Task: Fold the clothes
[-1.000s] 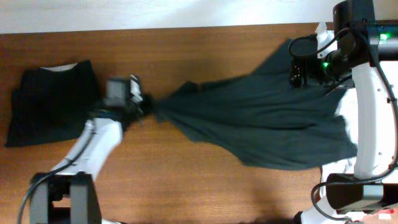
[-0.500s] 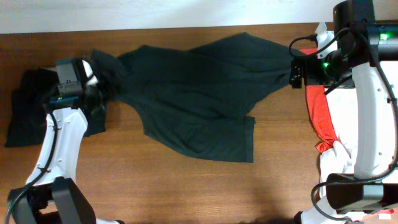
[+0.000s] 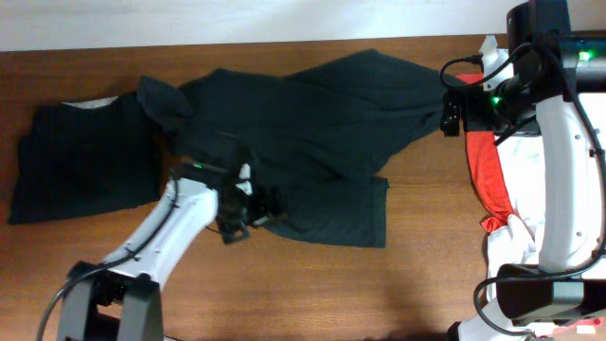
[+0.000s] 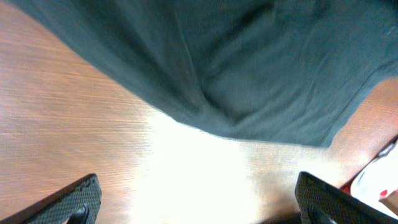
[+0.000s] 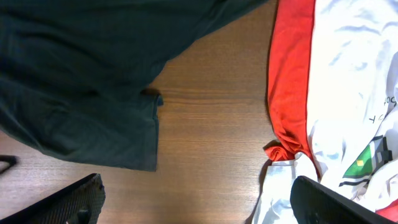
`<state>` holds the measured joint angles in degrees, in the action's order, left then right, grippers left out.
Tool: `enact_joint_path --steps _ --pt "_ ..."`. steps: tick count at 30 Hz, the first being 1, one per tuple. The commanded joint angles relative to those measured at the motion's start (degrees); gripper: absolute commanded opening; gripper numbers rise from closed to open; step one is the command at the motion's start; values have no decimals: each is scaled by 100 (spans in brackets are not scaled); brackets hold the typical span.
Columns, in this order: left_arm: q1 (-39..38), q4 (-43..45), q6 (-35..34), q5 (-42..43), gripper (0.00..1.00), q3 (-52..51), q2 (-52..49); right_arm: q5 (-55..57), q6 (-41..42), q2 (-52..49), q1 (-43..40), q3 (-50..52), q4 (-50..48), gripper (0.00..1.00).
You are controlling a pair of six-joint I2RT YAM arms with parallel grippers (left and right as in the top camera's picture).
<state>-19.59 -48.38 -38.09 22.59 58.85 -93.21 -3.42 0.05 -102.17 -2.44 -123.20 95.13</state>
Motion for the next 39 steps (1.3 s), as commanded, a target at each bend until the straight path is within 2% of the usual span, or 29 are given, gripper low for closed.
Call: enact_joint_path --steps 1,4,7,9,16,20,21,23,26,31,34,37,39 --pt "-610 531 -1259 52 99 -413 13 107 48 68 -33 -2 11 99" --pt "-1036 1056 -1821 -254 97 -691 9 105 48 68 -33 -2 15 99" --pt "-1279 1456 -2155 -802 91 -892 2 105 48 68 -33 -2 15 99" --pt "-1377 1602 -2356 -1102 91 -970 -28 103 48 68 -33 -2 15 99" --pt "-1685 2269 -2723 -1123 89 -1008 -632 85 48 68 -33 -2 15 99" --pt "-1812 2662 -2721 -1204 75 -1005 -942 85 48 68 -33 -2 15 99" --pt "-1812 2763 -2721 -1351 61 -1005 -1005 85 48 68 -33 -2 15 99" --pt "-1812 2778 -2719 -1572 51 -1005 -1021 87 48 68 -33 -2 13 99" --pt "-1810 2730 -2656 -2081 24 -1005 -1021 87 48 68 -33 -2 13 99" --pt "-1353 2402 -2601 -2439 1 -1005 -1019 90 48 68 -33 -2 7 99" --pt "-997 2214 -2232 -2430 1 -1005 -1014 92 48 68 -33 -2 7 99" --pt "-546 1484 -2153 -2433 1 -999 -863 114 48 61 -33 -2 4 99" --pt "-181 979 -1731 -2435 1 -999 -634 114 85 52 -33 -2 4 99"
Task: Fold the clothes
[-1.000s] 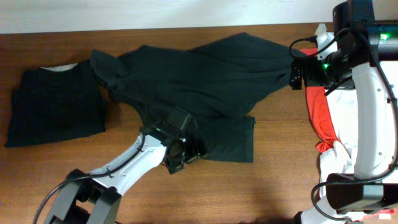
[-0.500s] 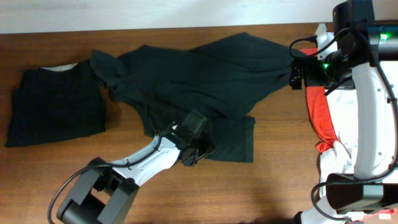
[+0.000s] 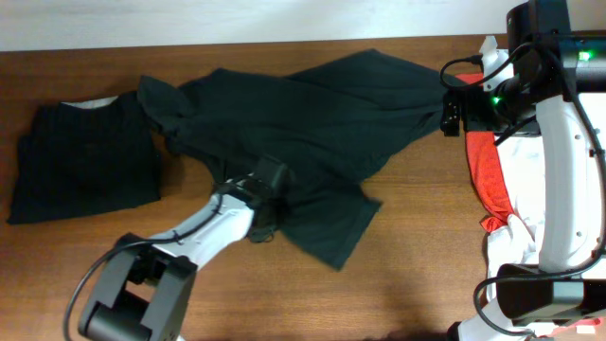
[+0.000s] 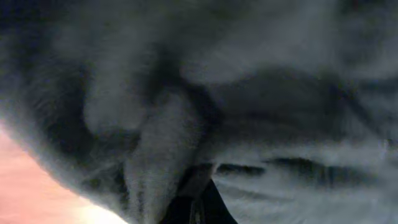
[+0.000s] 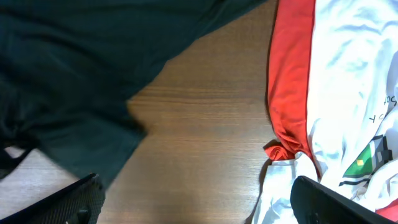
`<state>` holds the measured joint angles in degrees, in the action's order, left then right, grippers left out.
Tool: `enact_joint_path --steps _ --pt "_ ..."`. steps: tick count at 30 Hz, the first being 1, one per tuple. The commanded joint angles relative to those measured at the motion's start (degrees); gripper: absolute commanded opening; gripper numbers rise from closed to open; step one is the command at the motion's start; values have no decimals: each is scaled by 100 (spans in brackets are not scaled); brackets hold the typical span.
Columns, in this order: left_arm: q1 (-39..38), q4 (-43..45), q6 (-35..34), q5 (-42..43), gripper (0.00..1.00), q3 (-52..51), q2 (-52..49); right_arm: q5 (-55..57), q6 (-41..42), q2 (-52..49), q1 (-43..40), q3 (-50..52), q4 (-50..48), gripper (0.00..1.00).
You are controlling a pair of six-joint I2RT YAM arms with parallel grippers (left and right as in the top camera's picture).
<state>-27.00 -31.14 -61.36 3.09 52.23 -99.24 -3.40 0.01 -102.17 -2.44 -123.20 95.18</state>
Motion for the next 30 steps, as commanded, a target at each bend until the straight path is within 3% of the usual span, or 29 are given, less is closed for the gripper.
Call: enact_joint_path --steps 1,8,13,21,24,27,30 --pt "743 -957 796 -483 1 -337 98 111 160 52 -35 2 0 99" --pt "2531 -1982 2708 -487 1 -337 1703 109 629 42 -74 105 -2 99" --pt "3644 -2052 2981 -439 1 -339 2422 83 802 42 -184 688 -44 99" --pt "3788 -2216 3023 -330 1 -341 2468 -109 1137 42 -179 2638 -1220 100" --pt "3788 -2258 3025 -332 1 -341 2468 -85 1283 42 -188 3377 -1862 93" --pt "3788 -2275 3025 -332 1 -341 2468 -85 1298 42 -188 4138 -2916 79" --pt "3788 -2273 3023 -332 1 -343 2468 -76 1392 42 -223 4846 -3884 73"
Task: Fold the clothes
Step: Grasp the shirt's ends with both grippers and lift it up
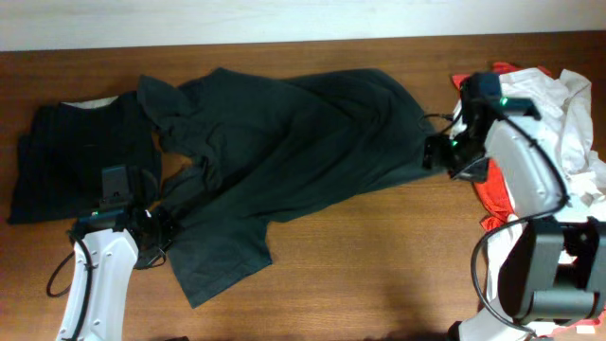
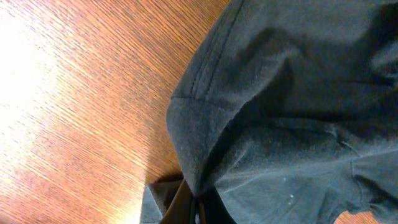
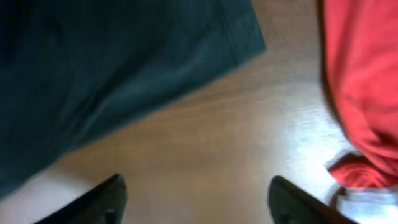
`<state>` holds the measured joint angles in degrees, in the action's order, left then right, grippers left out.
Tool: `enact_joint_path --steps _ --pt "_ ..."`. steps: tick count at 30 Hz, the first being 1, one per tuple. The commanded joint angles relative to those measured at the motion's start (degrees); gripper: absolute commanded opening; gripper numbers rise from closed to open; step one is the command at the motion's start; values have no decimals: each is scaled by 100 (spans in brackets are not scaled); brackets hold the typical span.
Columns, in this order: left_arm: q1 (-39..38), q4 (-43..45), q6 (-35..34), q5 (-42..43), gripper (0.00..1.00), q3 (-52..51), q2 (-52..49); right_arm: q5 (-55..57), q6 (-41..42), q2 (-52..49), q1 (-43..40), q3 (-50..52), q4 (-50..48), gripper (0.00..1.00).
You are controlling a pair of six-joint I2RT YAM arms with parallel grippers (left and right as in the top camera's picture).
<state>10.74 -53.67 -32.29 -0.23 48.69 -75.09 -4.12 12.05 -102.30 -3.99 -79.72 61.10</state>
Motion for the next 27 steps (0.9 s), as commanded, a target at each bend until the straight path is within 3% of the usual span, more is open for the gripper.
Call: enact_joint_path --steps 1,10,22,24,27 --pt "13 -22 116 0 1 11 52 7 273 55 -83 686 -721 72" --pt "13 -24 116 2 1 11 52 273 721 44 -101 1502 -2310 71" --pt "13 -44 114 2 1 11 52 476 990 -839 -101 1506 -3051 70" --pt "13 -44 114 2 1 11 52 481 990 -876 -101 1506 -3156 65" --pt "13 -33 114 0 1 11 52 483 988 -876 -103 1504 -3342 43"
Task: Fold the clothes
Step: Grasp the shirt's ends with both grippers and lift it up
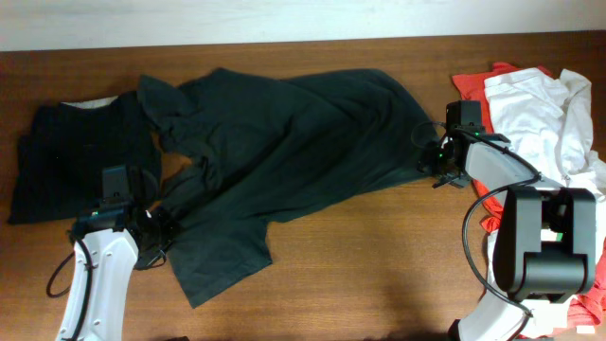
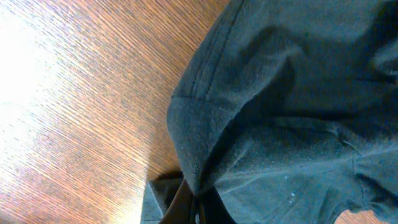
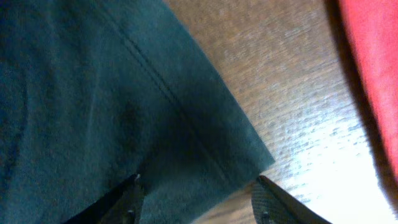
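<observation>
A dark green shirt (image 1: 294, 142) lies spread and crumpled across the table's middle. My left gripper (image 1: 156, 230) is shut on a fold of its lower hem at the left; the wrist view shows the fabric (image 2: 261, 112) pinched between the jaws of the left gripper (image 2: 196, 208). At the shirt's right corner my right gripper (image 1: 431, 161) stands open. In the right wrist view the hemmed corner (image 3: 205, 124) lies between the spread fingers of the right gripper (image 3: 198, 205).
A folded dark garment (image 1: 80, 170) lies at the far left, close to my left gripper. A pile of red and white clothes (image 1: 535, 99) sits at the right edge. Bare wood (image 1: 379, 265) shows along the table's front.
My right gripper has come closer to the shirt's right corner, which now lies between its open fingers. The left gripper and the shirt have not visibly moved.
My left gripper was open by the shirt's lower hem in the middle, the right arm at the far right. Then the left was shut on the hem. Later the hem lay near the folded garment, and the right gripper had reached the shirt's right edge.
</observation>
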`<state>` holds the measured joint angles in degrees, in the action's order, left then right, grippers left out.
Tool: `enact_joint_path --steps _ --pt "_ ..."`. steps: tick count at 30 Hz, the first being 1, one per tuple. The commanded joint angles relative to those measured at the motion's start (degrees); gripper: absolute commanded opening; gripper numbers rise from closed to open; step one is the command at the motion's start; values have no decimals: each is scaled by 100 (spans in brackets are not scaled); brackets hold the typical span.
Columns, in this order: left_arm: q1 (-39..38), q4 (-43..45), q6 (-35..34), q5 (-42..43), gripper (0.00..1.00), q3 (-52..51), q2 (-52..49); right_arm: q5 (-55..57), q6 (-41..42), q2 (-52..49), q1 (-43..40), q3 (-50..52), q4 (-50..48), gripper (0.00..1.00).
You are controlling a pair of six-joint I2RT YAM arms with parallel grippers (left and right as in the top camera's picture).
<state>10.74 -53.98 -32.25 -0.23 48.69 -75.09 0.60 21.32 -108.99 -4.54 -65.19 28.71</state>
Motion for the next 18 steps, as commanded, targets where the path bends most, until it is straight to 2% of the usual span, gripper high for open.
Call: enact_joint_path --steps 1,3,4,6,8,11,15,18 --pt "13 15 109 0 1 11 52 11 61 -208 -48 48 -125 36" --pt "13 61 109 0 1 11 52 9 61 -205 -48 26 -125 12" --pt "13 98 111 0 1 11 55 11 57 -195 -48 -4 -103 5" --pt "13 144 111 0 1 11 55 20 15 -144 -48 -116 46 4" --pt "13 260 149 4 1 17 55 33 15 66 -118 -492 612 4" --pt "13 527 730 254 1 212 55 31 -4 457 -286 -1174 1519 4" --pt "13 544 1401 577 1 1064 55 9 -389 1008 -511 -2380 2824 4" --pt "13 498 1589 951 1 1768 55 9 -844 1274 -529 -3224 3663 4"
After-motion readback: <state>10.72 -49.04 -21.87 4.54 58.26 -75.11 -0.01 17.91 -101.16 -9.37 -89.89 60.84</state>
